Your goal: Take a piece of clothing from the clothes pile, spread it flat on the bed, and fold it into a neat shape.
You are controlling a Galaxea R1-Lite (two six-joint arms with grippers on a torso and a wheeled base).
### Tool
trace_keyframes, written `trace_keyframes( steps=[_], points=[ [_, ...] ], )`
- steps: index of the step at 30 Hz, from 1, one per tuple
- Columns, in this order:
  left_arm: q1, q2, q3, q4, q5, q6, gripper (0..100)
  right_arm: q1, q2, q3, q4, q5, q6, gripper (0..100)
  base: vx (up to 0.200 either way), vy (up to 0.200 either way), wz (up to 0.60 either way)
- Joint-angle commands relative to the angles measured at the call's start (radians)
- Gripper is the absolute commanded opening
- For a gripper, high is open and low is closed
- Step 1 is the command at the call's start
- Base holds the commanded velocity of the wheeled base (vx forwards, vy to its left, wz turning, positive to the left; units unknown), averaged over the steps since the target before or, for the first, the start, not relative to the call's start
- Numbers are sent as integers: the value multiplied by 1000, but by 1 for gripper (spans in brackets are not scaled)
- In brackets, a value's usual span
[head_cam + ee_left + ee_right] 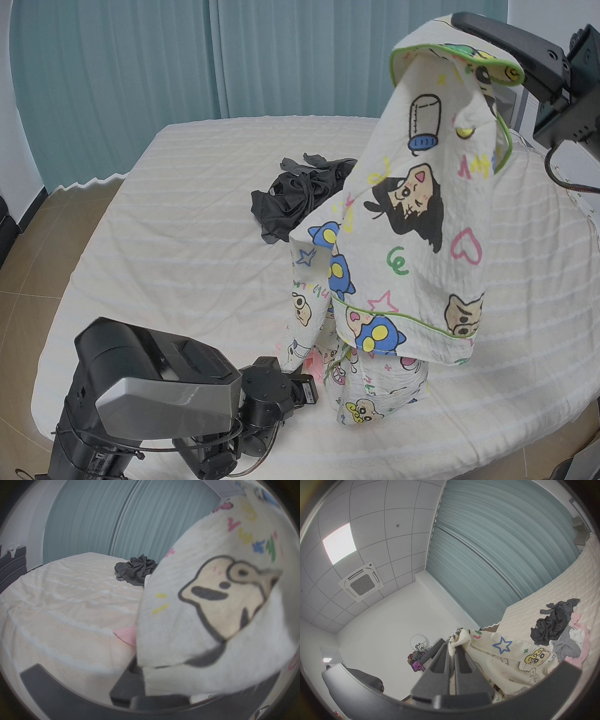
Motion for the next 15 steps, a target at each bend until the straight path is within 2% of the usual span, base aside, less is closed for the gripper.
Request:
trace_keyframes(
  steps=[1, 3, 8, 15],
  points=[
    [-4, -69, 58, -17, 0, -10, 0, -58, -60, 57, 1, 4, 0, 0, 0, 0, 0],
    [-4, -119, 91, -17, 2, -10, 0, -123, -96, 107, 1, 5, 2, 0, 0, 0, 0],
    [2, -250, 126, -17, 2, -5, 0, -228, -176, 211, 0, 5, 0, 0, 0, 0, 0],
    [7, -423, 156, -17, 2, 38, 0, -307, -285, 342, -2, 4, 0, 0, 0, 0, 0]
  ],
)
